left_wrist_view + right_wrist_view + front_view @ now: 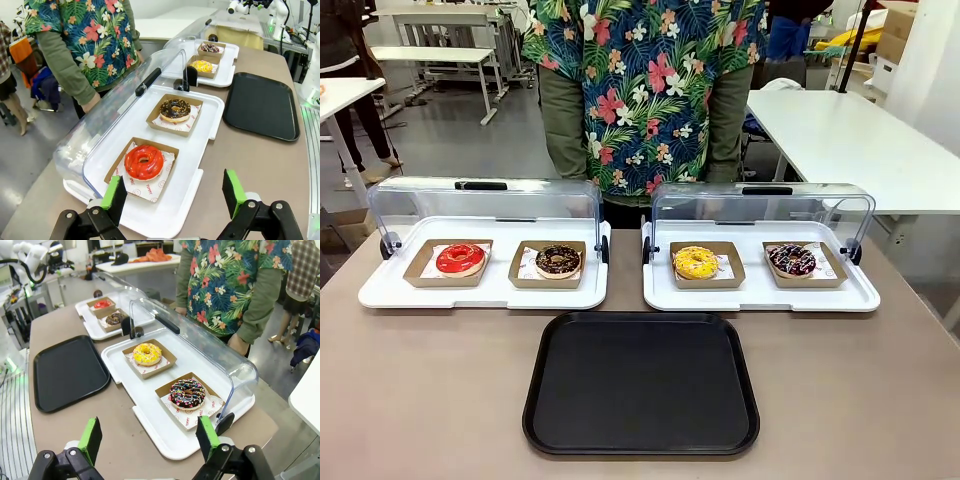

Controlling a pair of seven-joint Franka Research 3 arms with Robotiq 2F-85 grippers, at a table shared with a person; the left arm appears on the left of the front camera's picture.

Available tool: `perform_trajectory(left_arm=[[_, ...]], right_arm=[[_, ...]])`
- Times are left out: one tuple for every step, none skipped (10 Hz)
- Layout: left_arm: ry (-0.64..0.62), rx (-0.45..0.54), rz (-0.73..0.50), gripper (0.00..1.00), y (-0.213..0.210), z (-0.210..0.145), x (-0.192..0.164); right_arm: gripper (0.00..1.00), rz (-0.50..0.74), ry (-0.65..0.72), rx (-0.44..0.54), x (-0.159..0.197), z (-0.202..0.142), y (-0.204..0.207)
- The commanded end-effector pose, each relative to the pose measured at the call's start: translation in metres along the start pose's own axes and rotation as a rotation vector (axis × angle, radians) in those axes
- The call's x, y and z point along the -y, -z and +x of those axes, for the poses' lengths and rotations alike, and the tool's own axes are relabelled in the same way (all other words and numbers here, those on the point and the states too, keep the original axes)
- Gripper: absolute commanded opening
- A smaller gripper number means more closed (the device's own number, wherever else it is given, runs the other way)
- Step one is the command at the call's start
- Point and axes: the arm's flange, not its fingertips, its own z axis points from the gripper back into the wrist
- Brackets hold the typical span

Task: Move the second donut from the left to the tray.
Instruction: Pick up the Paper togo box containing the Donut indicated by the person and place it on the Handle tray.

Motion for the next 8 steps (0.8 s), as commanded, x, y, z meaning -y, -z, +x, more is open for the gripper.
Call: perform_trajectory(left_arm=[[0.005, 0.000, -0.002, 1.00, -0.0009, 0.0015, -0.0002], [0.005, 0.000, -0.002, 1.00, -0.0009, 0.0015, -0.0002], [0.005, 0.000, -0.002, 1.00, -0.0009, 0.0015, -0.0002], [0.005, 0.000, -0.002, 1.00, -0.0009, 0.0015, -0.0002], [0.005, 0.000, -0.002, 1.00, -0.0009, 0.0015, -0.0002], [0.005, 0.000, -0.002, 1.00, -0.0009, 0.0015, -0.0002], [0.005, 0.000, -0.002, 1.00, -0.0009, 0.0015, -0.0002], [0.005, 0.000, -0.002, 1.00, -0.0009, 0.0015, -0.0002]], right_arm=[[1.00, 0.000, -0.016, 0.020, 0.0012, 0.0014, -0.0003], [1.00, 0.000, -0.016, 0.020, 0.0012, 0.0014, -0.0003], [1.00, 0.000, -0.016, 0.020, 0.0012, 0.0014, -0.0003], [1.00, 0.000, -0.016, 0.020, 0.0012, 0.0014, -0.0003], [1.00, 0.000, -0.016, 0.020, 0.0012, 0.0014, -0.0003], [1.00, 0.000, -0.016, 0.020, 0.0012, 0.0014, -0.0003], [1.00, 0.000, -0.016, 0.020, 0.0012, 0.0014, -0.0003], [1.00, 0.000, -0.016, 0.020, 0.0012, 0.0014, -0.0003]])
